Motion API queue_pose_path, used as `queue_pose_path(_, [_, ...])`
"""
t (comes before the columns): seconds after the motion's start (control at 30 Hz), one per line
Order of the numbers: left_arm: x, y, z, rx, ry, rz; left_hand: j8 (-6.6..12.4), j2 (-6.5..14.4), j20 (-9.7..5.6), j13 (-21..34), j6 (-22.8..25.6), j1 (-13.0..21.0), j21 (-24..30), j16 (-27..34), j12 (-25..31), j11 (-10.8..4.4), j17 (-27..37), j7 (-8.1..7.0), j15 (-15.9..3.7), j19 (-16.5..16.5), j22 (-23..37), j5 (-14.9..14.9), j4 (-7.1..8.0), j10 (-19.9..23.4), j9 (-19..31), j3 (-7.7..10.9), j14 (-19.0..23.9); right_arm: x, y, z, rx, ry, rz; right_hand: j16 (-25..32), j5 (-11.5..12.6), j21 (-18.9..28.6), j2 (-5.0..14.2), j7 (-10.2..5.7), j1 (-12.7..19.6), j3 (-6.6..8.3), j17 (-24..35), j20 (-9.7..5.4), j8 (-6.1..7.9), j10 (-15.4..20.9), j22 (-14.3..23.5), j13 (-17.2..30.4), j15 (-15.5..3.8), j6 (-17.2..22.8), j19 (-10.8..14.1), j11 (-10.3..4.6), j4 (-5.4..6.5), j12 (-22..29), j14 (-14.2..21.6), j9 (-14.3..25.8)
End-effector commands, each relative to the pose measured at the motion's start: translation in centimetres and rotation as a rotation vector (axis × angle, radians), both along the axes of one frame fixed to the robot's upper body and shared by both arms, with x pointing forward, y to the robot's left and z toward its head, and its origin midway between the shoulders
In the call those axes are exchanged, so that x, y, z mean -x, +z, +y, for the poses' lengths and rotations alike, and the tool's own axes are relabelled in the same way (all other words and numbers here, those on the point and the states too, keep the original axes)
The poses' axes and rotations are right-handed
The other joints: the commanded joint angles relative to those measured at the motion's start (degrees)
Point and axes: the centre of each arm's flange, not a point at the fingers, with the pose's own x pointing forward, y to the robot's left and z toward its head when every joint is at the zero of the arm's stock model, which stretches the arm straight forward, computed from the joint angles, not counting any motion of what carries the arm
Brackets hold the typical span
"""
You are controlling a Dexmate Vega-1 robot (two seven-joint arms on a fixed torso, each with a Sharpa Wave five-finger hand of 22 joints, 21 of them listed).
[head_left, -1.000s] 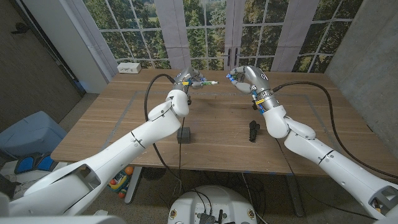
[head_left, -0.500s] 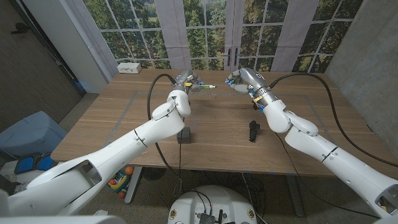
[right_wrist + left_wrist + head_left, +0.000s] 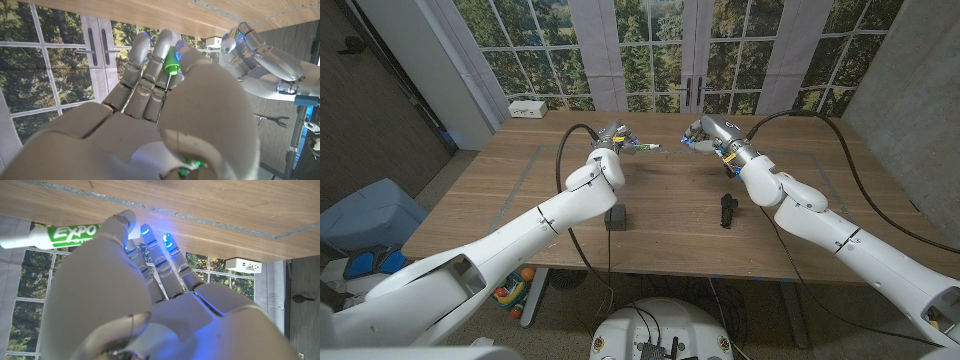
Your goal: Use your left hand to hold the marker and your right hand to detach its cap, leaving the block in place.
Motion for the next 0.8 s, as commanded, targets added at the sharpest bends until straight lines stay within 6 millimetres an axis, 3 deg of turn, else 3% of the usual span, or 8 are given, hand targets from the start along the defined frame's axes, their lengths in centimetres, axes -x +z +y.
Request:
queue_pose_path(0.03, [-1.6, -0.9, 1.2, 0.03, 0.022, 0.075, -0.19, 1.77, -4.98, 13.72, 3.35, -1.01, 0.9, -0.24, 0.05, -0.08, -0.06, 4.1, -5.87, 1.72, 0.06, -0.58, -0.07, 11.77, 0.25, -0.42, 0.03, -1.9, -0.4, 0.3, 0.036, -0.048, 0.075, 0.28, -0.16, 0.0, 1.23, -0.12, 0.98, 0.41, 0.3, -8.38, 0.05, 0.17, 0.23, 0.22, -0.67, -0.06, -0.09, 0.08, 0.14, -0.03, 0.23, 0.22])
queue_pose_path(0.8, [-3.1, -1.7, 1.8, -0.002, 0.075, 0.142, -0.71, 2.17, -5.27, 13.7, 2.84, -0.68, 1.56, -0.62, -0.49, 0.01, -0.57, 4.19, -5.85, 2.16, -0.24, -2.07, -0.11, 11.23, 0.73, -0.7, 0.37, -5.0, -1.8, 1.1, 0.075, -0.092, 0.141, 0.42, -0.32, -0.1, 1.33, -0.17, 0.78, 0.57, 0.96, -8.37, -0.06, 0.32, 0.29, 0.46, -0.58, -0.04, -0.07, 0.09, 0.18, -0.37, 0.2, 0.18])
